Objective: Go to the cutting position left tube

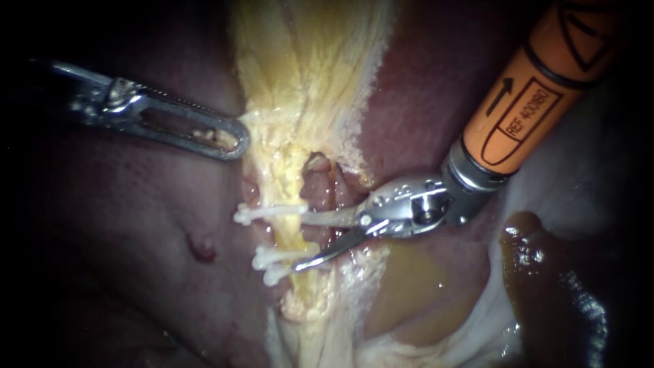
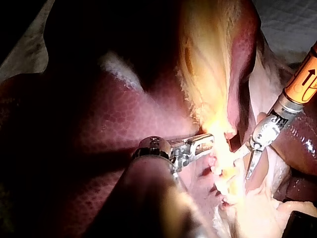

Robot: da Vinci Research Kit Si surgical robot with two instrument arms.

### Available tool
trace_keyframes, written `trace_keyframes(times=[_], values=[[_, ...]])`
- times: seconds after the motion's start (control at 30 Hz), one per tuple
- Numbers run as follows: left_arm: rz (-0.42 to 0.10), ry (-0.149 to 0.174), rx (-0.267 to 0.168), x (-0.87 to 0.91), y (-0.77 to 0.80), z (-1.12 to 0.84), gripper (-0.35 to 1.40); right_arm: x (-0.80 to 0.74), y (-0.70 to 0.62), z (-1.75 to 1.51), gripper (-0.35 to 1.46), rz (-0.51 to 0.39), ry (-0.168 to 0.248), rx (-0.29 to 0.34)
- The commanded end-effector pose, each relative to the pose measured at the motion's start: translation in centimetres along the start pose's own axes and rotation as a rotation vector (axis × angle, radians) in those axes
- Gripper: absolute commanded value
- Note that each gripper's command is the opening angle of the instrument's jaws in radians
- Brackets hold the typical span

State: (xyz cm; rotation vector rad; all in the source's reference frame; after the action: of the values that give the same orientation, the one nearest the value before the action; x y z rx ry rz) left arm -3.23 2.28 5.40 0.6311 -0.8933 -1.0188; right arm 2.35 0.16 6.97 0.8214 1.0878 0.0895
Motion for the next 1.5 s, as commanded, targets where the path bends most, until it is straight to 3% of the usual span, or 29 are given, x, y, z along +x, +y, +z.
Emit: trace_keyframes(times=[0.03, 0.67, 1.07, 1.27, 1.5], values=[[0.000, -0.001, -0.001, 0.00, 0.00, 0.00, -0.35, -0.01, 0.01, 0.02, 1.42, 0.005, 0.011, 0.004], [-0.009, 0.000, -0.001, -0.03, -0.07, 0.07, -0.35, -0.04, 0.15, 0.40, 1.35, -0.005, 0.036, -0.001], [-0.010, 0.000, 0.001, -0.05, -0.09, 0.11, -0.35, -0.02, 0.20, 0.50, 1.32, -0.006, 0.078, -0.011], [-0.010, 0.001, 0.001, -0.05, -0.08, 0.11, -0.35, 0.01, 0.18, 0.51, 1.34, 0.004, 0.089, -0.008], [-0.009, 0.001, 0.002, -0.05, -0.04, 0.11, -0.35, 0.13, 0.02, 0.55, 1.37, -0.001, 0.110, 0.015]])
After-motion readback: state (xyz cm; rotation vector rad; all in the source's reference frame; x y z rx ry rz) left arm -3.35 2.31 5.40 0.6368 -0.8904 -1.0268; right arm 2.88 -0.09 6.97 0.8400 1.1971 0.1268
